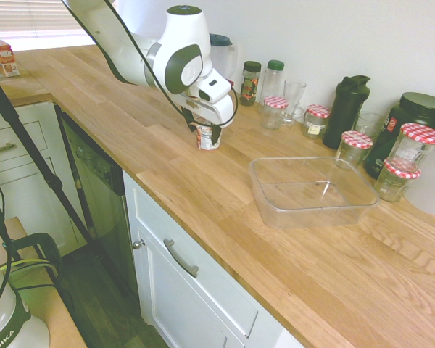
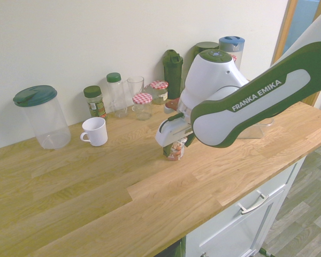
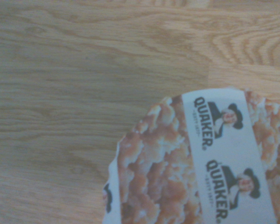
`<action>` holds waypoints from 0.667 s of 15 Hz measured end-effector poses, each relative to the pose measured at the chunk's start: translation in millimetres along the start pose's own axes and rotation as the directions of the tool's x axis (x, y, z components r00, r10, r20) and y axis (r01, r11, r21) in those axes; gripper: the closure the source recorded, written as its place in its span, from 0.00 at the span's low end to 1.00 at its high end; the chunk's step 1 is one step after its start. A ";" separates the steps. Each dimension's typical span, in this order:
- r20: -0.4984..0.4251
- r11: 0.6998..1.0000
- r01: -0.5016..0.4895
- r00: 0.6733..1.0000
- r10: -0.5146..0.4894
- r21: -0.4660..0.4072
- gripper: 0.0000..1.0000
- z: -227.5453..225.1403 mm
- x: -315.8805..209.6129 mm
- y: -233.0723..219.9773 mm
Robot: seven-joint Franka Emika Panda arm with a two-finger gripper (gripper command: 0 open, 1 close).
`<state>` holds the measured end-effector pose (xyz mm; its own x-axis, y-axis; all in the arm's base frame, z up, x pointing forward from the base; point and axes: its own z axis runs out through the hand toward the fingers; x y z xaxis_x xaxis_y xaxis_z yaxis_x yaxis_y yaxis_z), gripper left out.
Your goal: Put the cereal into the container
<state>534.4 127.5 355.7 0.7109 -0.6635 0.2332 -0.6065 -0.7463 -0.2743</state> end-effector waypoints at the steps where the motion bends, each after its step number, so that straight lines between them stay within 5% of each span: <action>1: -0.009 1.000 0.001 1.000 -0.001 0.010 0.00 -0.8 2.2 -1.2; 2: -0.014 1.000 0.001 1.000 -0.001 0.019 1.00 -0.9 3.5 -3.0; 10: -0.036 0.998 0.050 0.998 -0.048 0.043 1.00 20.8 1.3 -6.6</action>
<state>546.7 132.7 338.4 0.7261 -0.6284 0.2791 -0.5545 -0.7752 -0.3027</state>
